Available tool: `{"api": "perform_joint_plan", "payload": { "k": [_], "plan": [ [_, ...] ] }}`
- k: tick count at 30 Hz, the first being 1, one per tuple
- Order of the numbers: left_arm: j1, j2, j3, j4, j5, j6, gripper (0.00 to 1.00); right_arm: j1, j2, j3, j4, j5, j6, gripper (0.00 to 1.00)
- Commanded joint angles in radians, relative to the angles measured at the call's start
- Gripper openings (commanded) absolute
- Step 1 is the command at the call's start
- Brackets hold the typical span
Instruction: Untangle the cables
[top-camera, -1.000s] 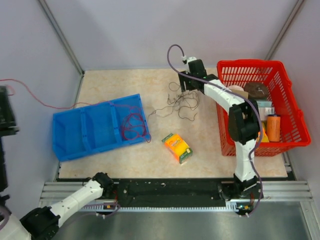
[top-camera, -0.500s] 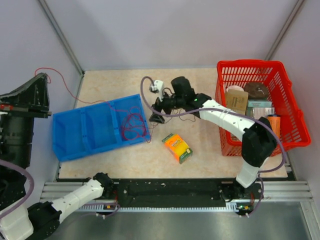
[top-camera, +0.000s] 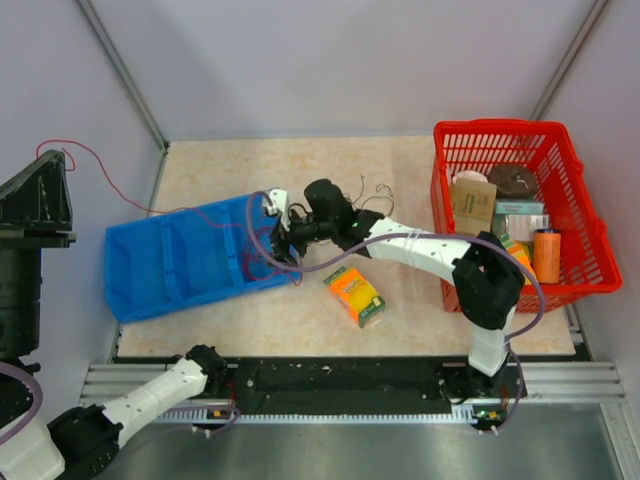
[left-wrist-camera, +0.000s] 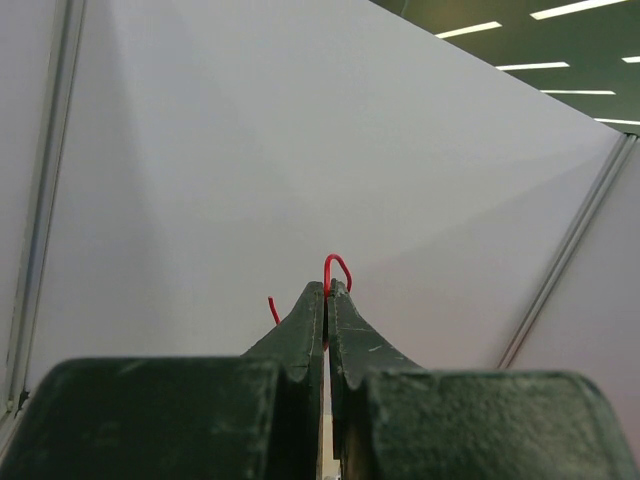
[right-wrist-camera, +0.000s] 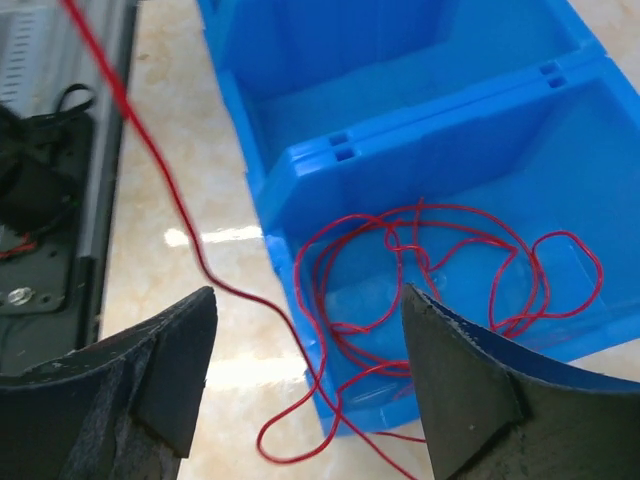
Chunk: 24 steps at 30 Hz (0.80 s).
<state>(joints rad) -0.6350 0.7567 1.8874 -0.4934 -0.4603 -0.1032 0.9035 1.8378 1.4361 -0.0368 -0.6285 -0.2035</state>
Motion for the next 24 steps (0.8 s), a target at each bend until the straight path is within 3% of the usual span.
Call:
{"api": "perform_joint_plan", "payload": {
  "k": [1, 2, 5, 6, 8, 11, 17, 20, 22, 24],
  "plan": [
    [-0.002, 0.003, 0.021, 0.019, 0.009, 0.013, 0.00, 0.054, 0.049, 0.012, 0.187, 0.248, 0.023, 0.67],
    [-0.002, 0.000, 0.019, 0.019, 0.011, 0.011, 0.00, 0.058, 0.058, 0.014, 0.202, 0.294, 0.024, 0.57],
    [-0.002, -0.005, 0.012, 0.015, 0.012, 0.011, 0.00, 0.071, 0.023, -0.017, 0.265, 0.510, 0.044, 0.07],
    [-0.002, -0.007, 0.006, 0.010, 0.012, 0.011, 0.00, 0.072, -0.021, -0.038, 0.274, 0.562, 0.046, 0.00],
    [-0.002, -0.026, -0.036, 0.006, 0.012, 0.007, 0.00, 0.068, -0.133, -0.074, 0.287, 0.657, 0.074, 0.00],
    [-0.002, -0.066, -0.201, 0.032, 0.002, -0.033, 0.00, 0.034, -0.299, -0.013, 0.169, 0.740, 0.146, 0.00],
    [-0.002, -0.076, -0.569, 0.087, 0.052, -0.168, 0.00, -0.150, -0.387, 0.179, 0.055, 0.687, 0.303, 0.00],
    [-0.003, -0.068, -0.710, 0.134, 0.077, -0.213, 0.00, -0.172, -0.376, 0.267, -0.008, 0.704, 0.248, 0.00],
    [0.000, -0.065, -0.740, 0.151, 0.077, -0.228, 0.00, -0.172, -0.423, 0.184, 0.119, 0.658, 0.208, 0.00],
    [0.000, -0.068, -0.754, 0.173, 0.087, -0.234, 0.00, -0.172, -0.442, 0.196, 0.141, 0.665, 0.155, 0.00]
  ]
}}
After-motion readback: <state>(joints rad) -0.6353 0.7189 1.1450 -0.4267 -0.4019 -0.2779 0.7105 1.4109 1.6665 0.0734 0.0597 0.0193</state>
